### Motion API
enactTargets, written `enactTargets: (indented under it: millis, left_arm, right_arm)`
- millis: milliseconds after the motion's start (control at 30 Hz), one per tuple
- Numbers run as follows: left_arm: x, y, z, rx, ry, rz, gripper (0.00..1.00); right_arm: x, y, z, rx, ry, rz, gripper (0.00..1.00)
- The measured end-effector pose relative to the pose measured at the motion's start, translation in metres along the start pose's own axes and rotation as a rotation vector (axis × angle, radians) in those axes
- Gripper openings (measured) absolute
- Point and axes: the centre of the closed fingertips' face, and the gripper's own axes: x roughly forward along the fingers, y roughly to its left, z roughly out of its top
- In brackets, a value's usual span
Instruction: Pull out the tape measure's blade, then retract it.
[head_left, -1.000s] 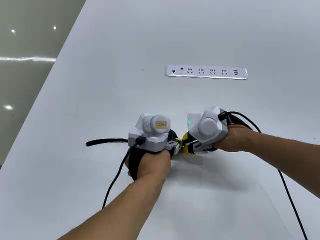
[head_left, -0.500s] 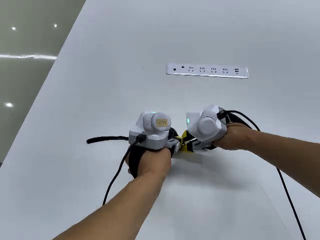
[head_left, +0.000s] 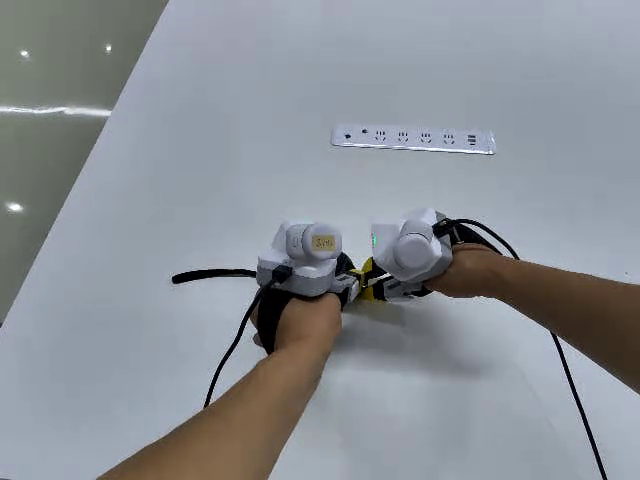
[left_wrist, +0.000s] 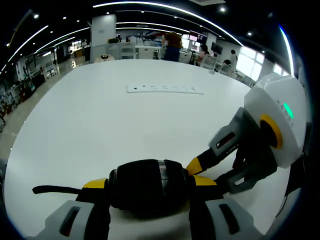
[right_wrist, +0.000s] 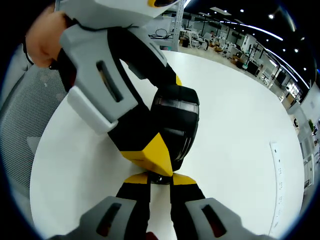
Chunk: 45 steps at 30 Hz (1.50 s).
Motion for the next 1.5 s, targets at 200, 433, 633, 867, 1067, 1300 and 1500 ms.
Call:
enactTargets:
  millis: [200,433,633,867,1067,1300,1500]
  left_arm:
    - [0.001,0.0,0.003,-0.003,-0.019,0.001,0.63]
    - [0.002,0.0,0.004,0.003,-0.015,-0.007,0.63]
    - [0.0,0.0,0.001,0.002,-0.012,-0.007,0.63]
    - [0.0,0.0,0.0,0.013,-0.003,-0.008,0.64]
    - [0.0,0.0,0.0,0.011,-0.007,-0.01,0.64]
    - [-0.001,-0.001,0.0,0.026,-0.002,-0.023,0.64]
    - [-0.003,-0.004,0.003,0.038,-0.011,-0.032,0.67]
  right_arm:
    - [0.0,0.0,0.0,-0.011,0.006,-0.007,0.14]
    - [-0.001,0.0,0.0,-0.017,0.002,-0.017,0.15]
    - [-0.001,0.0,0.001,-0.026,0.002,-0.022,0.15]
    - [-0.001,0.0,0.001,-0.023,0.011,-0.033,0.15]
    - [-0.001,0.0,0.001,-0.016,0.013,-0.044,0.16]
    - [-0.006,-0.005,-0.001,0.042,-0.006,-0.079,0.22]
    - [-0.01,-0.005,-0.001,0.077,-0.017,-0.098,0.23]
